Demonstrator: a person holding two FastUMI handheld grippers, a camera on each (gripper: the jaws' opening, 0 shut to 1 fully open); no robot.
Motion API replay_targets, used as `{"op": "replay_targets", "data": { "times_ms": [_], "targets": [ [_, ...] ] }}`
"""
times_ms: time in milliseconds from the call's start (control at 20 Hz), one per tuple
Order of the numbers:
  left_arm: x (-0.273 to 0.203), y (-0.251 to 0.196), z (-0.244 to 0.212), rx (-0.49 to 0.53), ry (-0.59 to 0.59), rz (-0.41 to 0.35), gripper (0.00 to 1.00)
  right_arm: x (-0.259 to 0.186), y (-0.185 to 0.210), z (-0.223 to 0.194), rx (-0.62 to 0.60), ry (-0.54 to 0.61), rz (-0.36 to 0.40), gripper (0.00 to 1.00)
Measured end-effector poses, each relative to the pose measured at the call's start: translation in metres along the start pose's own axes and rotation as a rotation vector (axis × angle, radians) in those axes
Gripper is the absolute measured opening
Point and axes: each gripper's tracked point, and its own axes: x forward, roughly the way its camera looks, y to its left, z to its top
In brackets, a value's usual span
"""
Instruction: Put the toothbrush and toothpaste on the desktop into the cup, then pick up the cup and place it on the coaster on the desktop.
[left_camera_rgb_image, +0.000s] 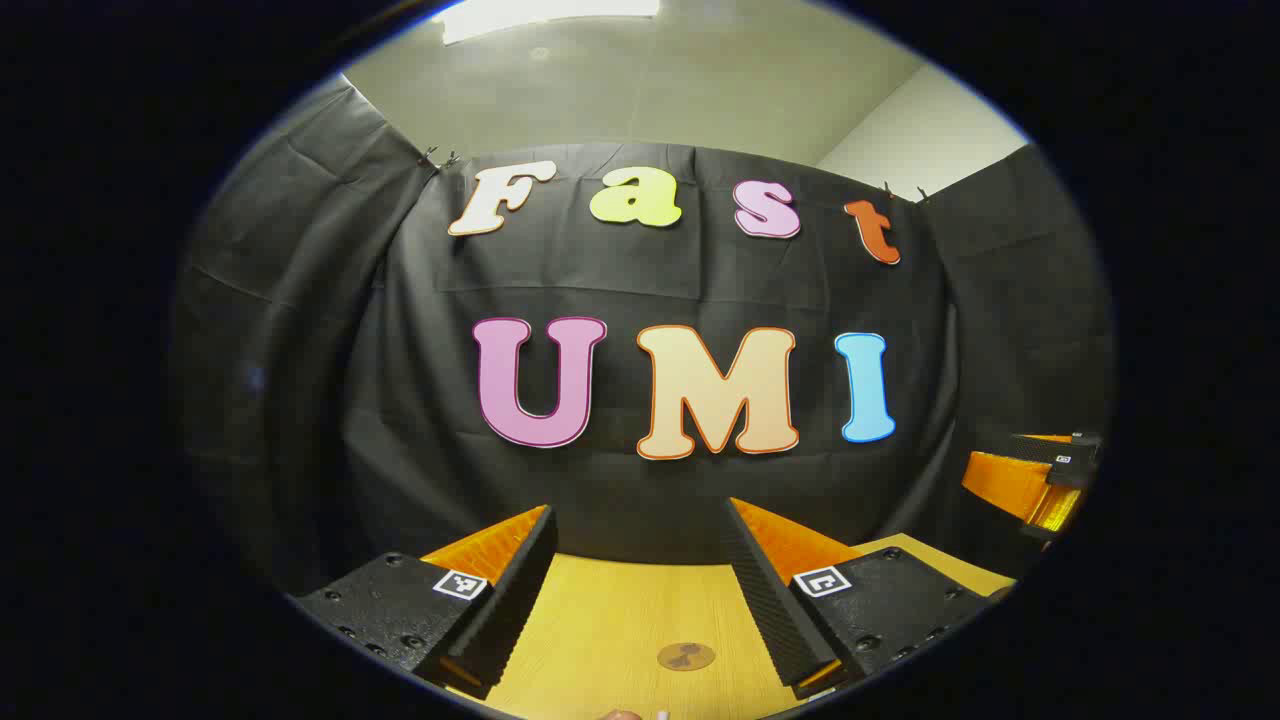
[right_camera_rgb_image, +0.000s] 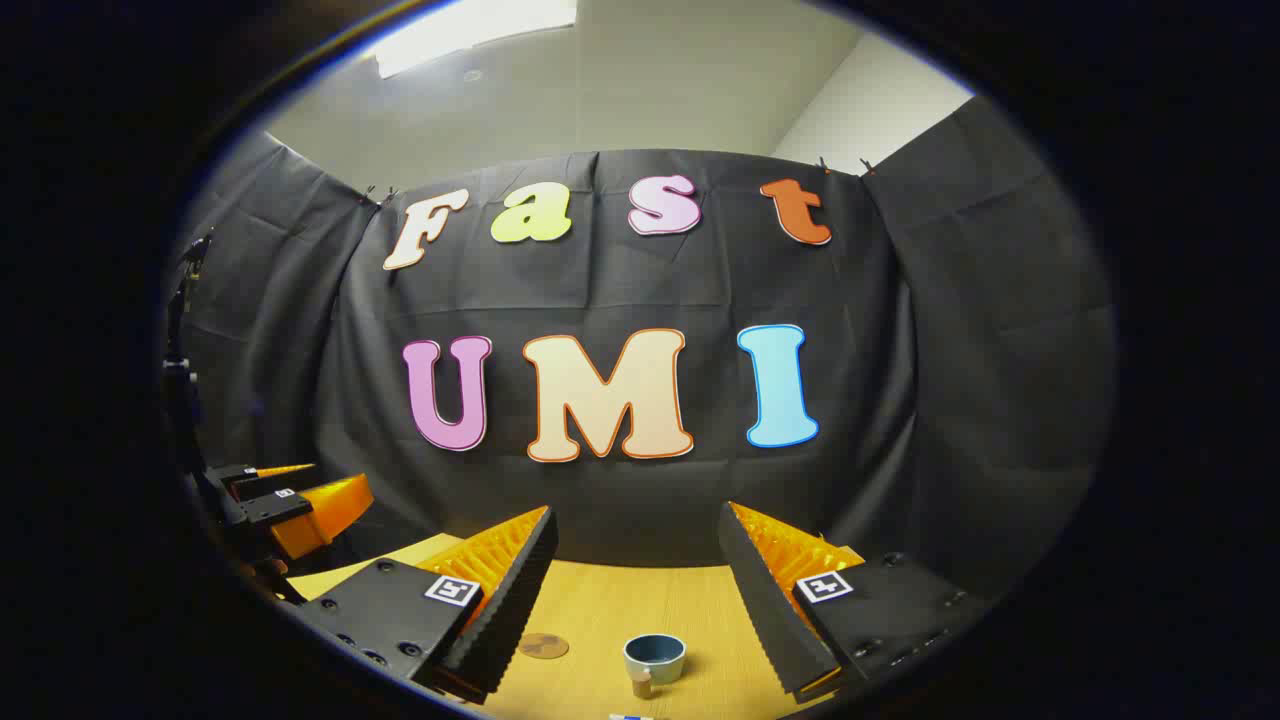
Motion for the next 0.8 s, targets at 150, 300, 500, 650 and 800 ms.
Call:
{"op": "replay_targets", "data": {
  "times_ms": [150,300,500,650,800],
  "targets": [
    [0.0,-0.002,-0.003,-0.002,0.007,-0.001,0.95,0.0,0.002,0.0,0.001,-0.005,0.009,1.0],
    [0.002,-0.004,-0.001,-0.003,0.003,-0.003,0.95,0.002,-0.001,0.002,0.002,-0.01,-0.001,0.99],
    [0.003,-0.004,0.006,-0.001,-0.017,-0.009,0.95,0.003,0.003,0.005,0.008,-0.013,-0.001,1.0],
    [0.005,-0.005,0.008,0.001,-0.02,-0.017,0.94,0.001,0.006,0.014,-0.008,-0.04,-0.007,0.98],
    [0.006,-0.008,0.01,0.0,-0.026,-0.028,0.96,-0.001,0.009,0.016,-0.012,-0.052,-0.004,1.0]
  ]
}}
